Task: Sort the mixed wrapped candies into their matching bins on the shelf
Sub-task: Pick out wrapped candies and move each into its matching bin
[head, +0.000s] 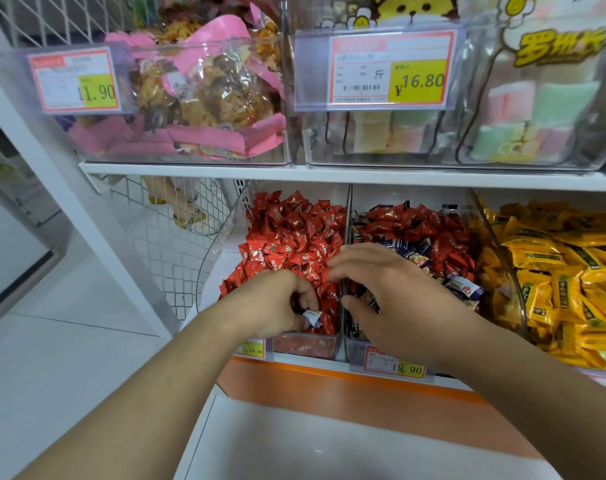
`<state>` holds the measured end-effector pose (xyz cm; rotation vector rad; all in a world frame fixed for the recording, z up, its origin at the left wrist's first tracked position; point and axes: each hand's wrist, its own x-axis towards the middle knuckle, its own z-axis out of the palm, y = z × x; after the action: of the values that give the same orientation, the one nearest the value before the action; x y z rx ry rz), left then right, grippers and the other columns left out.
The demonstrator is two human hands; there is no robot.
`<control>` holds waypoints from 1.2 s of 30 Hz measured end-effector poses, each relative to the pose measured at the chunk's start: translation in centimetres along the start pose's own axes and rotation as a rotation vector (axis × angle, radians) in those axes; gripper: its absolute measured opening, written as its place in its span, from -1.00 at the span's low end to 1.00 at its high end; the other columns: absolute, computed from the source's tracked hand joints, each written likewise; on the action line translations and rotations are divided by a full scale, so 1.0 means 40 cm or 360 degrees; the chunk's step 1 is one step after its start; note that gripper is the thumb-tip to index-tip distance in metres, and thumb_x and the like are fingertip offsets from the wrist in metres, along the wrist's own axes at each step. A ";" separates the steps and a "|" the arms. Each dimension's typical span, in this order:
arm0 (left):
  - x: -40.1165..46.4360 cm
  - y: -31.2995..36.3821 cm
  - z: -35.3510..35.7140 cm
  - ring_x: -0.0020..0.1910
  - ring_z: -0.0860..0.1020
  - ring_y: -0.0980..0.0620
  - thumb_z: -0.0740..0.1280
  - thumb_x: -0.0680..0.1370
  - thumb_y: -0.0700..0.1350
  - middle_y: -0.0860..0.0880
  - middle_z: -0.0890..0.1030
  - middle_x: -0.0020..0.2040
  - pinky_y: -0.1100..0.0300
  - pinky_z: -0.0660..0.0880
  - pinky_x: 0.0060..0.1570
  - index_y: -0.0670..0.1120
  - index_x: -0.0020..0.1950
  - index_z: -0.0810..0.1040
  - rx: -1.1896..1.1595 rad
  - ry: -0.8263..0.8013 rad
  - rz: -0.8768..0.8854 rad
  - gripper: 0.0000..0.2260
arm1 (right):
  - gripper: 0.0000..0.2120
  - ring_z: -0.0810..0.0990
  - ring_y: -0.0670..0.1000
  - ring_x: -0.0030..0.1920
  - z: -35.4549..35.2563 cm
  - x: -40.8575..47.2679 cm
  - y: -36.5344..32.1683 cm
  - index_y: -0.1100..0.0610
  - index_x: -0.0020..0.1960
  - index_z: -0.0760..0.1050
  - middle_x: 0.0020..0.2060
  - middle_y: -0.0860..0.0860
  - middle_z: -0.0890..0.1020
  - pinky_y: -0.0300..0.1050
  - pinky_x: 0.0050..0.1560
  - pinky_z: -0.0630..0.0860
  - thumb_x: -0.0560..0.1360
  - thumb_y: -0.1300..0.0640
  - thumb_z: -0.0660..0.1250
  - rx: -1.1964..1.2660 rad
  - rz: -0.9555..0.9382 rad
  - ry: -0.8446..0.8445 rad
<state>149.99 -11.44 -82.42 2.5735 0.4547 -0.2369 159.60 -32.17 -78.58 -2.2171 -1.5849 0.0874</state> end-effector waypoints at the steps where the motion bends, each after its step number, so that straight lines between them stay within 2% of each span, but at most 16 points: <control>1: -0.004 -0.004 -0.001 -0.05 0.60 0.22 0.58 0.46 -0.06 0.20 0.66 -0.05 0.33 0.51 -0.05 0.13 0.02 0.69 -0.0029 0.0078 0.0009 -0.81 | -0.66 0.17 -0.22 0.52 0.000 0.000 0.000 -0.03 0.43 0.49 0.44 -0.19 0.45 -0.55 0.37 -0.13 0.66 0.11 0.28 -0.0004 0.0001 0.0005; 4: -0.023 -0.008 -0.016 -0.07 0.62 0.16 0.55 0.50 -0.07 0.15 0.67 -0.09 0.23 0.53 -0.01 0.10 -0.04 0.65 -0.0340 0.0372 0.0015 -0.86 | -0.62 0.18 -0.20 0.53 0.000 0.000 -0.002 -0.07 0.49 0.42 0.47 -0.18 0.42 -0.48 0.43 -0.08 0.68 0.06 0.26 0.0016 0.0027 0.0032; 6: -0.044 -0.001 -0.040 -0.09 0.65 0.05 0.53 0.53 -0.14 0.05 0.69 -0.11 0.12 0.60 0.04 0.05 -0.04 0.66 -0.0699 0.0507 0.0013 -0.89 | -0.55 0.26 -0.16 0.52 -0.003 0.000 -0.006 -0.12 0.55 0.31 0.49 -0.19 0.40 -0.32 0.49 0.15 0.68 0.02 0.25 0.0101 0.0090 0.0062; 8: -0.075 0.018 -0.070 -0.09 0.68 0.05 0.52 0.54 -0.14 0.01 0.72 -0.09 0.23 0.59 0.01 0.03 -0.01 0.69 -0.0958 0.0585 -0.0021 -0.91 | -0.49 0.39 -0.15 0.45 -0.008 0.000 -0.011 -0.14 0.58 0.23 0.46 -0.22 0.43 -0.20 0.44 0.35 0.67 0.01 0.27 0.0197 0.0135 0.0124; 10: -0.104 0.046 -0.089 -0.10 0.68 0.09 0.51 0.54 -0.15 0.00 0.74 -0.07 0.26 0.57 -0.01 0.02 0.05 0.71 -0.1171 0.0579 -0.0029 -0.88 | -0.46 0.51 -0.16 0.28 -0.013 0.001 -0.015 -0.16 0.57 0.24 0.37 -0.26 0.49 -0.19 0.32 0.45 0.64 -0.01 0.32 0.0268 0.0162 0.0213; 13: -0.129 0.093 -0.097 -0.02 0.71 0.04 0.51 0.54 -0.18 -0.03 0.76 -0.05 0.13 0.62 0.09 -0.01 0.11 0.72 -0.1386 0.0527 0.0032 -0.83 | -0.49 0.53 -0.20 0.14 -0.016 0.001 -0.020 -0.16 0.49 0.35 0.18 -0.28 0.54 -0.38 0.14 0.44 0.59 -0.06 0.40 0.0305 0.0192 0.0324; 16: -0.132 0.133 -0.096 -0.05 0.72 0.01 0.52 0.52 -0.23 -0.05 0.76 -0.05 0.18 0.63 0.03 -0.03 0.09 0.73 -0.1553 0.0545 0.0042 -0.82 | -0.63 0.52 -0.24 0.09 -0.013 -0.002 -0.021 -0.09 0.34 0.51 0.06 -0.25 0.58 -0.49 0.03 0.41 0.57 -0.07 0.44 0.0292 0.0197 0.0391; 19: -0.133 0.157 -0.084 -0.03 0.73 -0.04 0.51 0.49 -0.33 -0.11 0.76 -0.04 0.18 0.65 0.02 -0.07 0.03 0.73 -0.1736 0.0491 0.0040 -0.80 | -0.72 0.55 -0.21 0.06 -0.014 -0.006 -0.020 -0.06 0.24 0.56 0.01 -0.23 0.59 -0.40 0.05 0.46 0.56 -0.06 0.45 0.0318 0.0211 0.0439; 22: -0.132 0.165 -0.070 0.01 0.73 -0.09 0.51 0.46 -0.35 -0.12 0.75 -0.03 0.11 0.65 0.09 -0.02 -0.06 0.77 -0.1824 0.0421 0.0060 -0.77 | -0.80 0.56 -0.19 0.04 -0.022 -0.007 -0.020 -0.08 0.16 0.58 -0.03 -0.22 0.59 -0.30 0.05 0.50 0.56 -0.05 0.44 0.0342 0.0246 0.0474; 24: -0.135 0.164 -0.076 0.06 0.72 -0.05 0.52 0.48 -0.31 -0.06 0.75 0.03 0.10 0.63 0.12 0.00 0.00 0.76 -0.1724 0.0388 0.0074 -0.77 | -0.82 0.56 -0.18 0.01 -0.033 -0.008 -0.013 -0.08 0.14 0.58 -0.04 -0.22 0.59 -0.27 0.03 0.52 0.56 -0.04 0.44 0.0288 0.0288 0.0482; 26: -0.136 0.143 -0.087 0.07 0.70 0.11 0.54 0.50 -0.23 0.08 0.74 0.06 0.18 0.60 0.10 0.07 0.09 0.73 -0.1336 0.0475 0.0032 -0.76 | -0.79 0.57 -0.13 0.03 -0.050 -0.011 0.004 -0.06 0.20 0.56 0.01 -0.17 0.60 -0.17 0.06 0.58 0.58 -0.03 0.42 0.0163 0.0386 0.0495; 28: -0.130 0.099 -0.094 0.02 0.67 0.20 0.54 0.52 -0.16 0.14 0.72 0.01 0.23 0.59 0.05 0.16 0.09 0.69 -0.0853 0.0692 -0.0075 -0.75 | -0.64 0.56 0.00 0.18 -0.068 -0.017 0.024 -0.03 0.38 0.48 0.18 -0.06 0.59 -0.01 0.16 0.60 0.61 -0.05 0.37 -0.0038 0.0559 0.0445; 30: -0.126 0.058 -0.090 0.00 0.64 0.20 0.52 0.53 -0.12 0.16 0.67 0.01 0.20 0.59 0.01 0.22 0.12 0.65 -0.0456 0.0814 -0.0196 -0.73 | -0.51 0.47 0.09 0.35 -0.076 -0.024 0.034 0.00 0.53 0.34 0.35 0.00 0.52 0.04 0.28 0.52 0.64 -0.04 0.33 -0.0139 0.0665 0.0365; 32: -0.116 0.027 -0.074 0.07 0.60 0.17 0.49 0.55 -0.10 0.17 0.62 0.14 0.17 0.56 0.09 0.22 0.22 0.61 -0.0187 0.0785 -0.0220 -0.69 | -0.48 0.36 0.05 0.48 -0.073 -0.028 0.026 -0.02 0.58 0.27 0.46 -0.03 0.44 0.01 0.42 0.42 0.65 -0.01 0.29 -0.0081 0.0589 0.0287; 34: -0.097 0.009 -0.055 0.21 0.54 0.13 0.48 0.55 -0.05 0.17 0.55 0.29 0.21 0.47 0.24 0.20 0.33 0.57 0.0010 0.0696 -0.0130 -0.63 | -0.48 0.24 -0.05 0.56 -0.061 -0.028 0.007 -0.06 0.60 0.25 0.53 -0.10 0.36 -0.08 0.52 0.25 0.67 0.01 0.26 -0.0012 0.0414 0.0206; 36: -0.072 0.003 -0.040 0.33 0.47 0.14 0.48 0.56 0.00 0.19 0.47 0.39 0.31 0.35 0.28 0.17 0.44 0.51 0.0089 0.0566 -0.0035 -0.54 | -0.50 0.17 -0.14 0.56 -0.046 -0.023 -0.011 -0.08 0.59 0.25 0.54 -0.16 0.33 -0.22 0.52 0.11 0.68 0.02 0.24 0.0027 0.0262 0.0140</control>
<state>147.50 -11.51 -80.29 2.6726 0.6113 0.2086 159.42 -33.45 -76.90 -2.3020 -1.3494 0.0500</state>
